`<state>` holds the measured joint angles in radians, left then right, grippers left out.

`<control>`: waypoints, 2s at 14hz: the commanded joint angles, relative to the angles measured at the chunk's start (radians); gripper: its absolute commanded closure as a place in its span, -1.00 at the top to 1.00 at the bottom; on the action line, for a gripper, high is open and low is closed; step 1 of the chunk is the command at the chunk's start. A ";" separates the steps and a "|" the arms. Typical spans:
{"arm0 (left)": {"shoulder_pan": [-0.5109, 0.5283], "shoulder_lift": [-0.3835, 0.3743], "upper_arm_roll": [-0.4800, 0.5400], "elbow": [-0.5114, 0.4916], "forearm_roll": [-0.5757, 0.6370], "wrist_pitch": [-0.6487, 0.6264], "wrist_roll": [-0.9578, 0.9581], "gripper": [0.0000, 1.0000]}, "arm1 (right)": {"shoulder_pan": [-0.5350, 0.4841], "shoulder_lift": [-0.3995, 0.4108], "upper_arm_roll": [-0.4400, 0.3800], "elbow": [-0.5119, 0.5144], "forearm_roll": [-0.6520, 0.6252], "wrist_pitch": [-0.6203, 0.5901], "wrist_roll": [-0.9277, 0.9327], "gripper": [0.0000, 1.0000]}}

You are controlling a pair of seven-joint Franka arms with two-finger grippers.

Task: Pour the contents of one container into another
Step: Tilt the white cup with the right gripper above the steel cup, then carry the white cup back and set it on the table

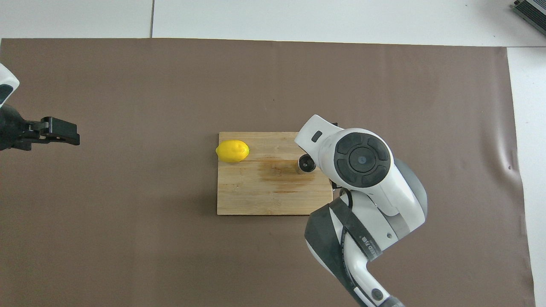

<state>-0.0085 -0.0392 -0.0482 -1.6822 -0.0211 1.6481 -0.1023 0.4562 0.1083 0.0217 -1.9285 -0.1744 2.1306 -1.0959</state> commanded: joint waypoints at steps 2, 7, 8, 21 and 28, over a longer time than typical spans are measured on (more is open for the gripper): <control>0.008 -0.011 -0.002 -0.001 -0.007 -0.019 -0.001 1.00 | -0.091 -0.013 0.010 -0.032 0.152 0.020 -0.148 -1.00; 0.007 -0.011 -0.002 -0.001 -0.007 -0.018 -0.001 1.00 | -0.260 -0.013 0.010 -0.089 0.430 0.022 -0.410 -1.00; 0.007 -0.011 -0.002 -0.001 -0.007 -0.019 -0.001 1.00 | -0.284 -0.013 0.009 -0.102 0.479 0.022 -0.458 -1.00; 0.007 -0.011 -0.002 0.001 -0.007 -0.018 -0.001 1.00 | -0.542 0.068 0.009 -0.233 0.793 0.019 -0.942 -1.00; 0.007 -0.011 -0.002 -0.001 -0.007 -0.019 -0.001 1.00 | -0.606 0.128 0.007 -0.234 0.825 0.017 -1.078 -1.00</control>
<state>-0.0083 -0.0392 -0.0482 -1.6822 -0.0210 1.6476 -0.1022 -0.1260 0.2344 0.0168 -2.1545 0.6143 2.1324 -2.1232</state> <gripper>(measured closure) 0.000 0.489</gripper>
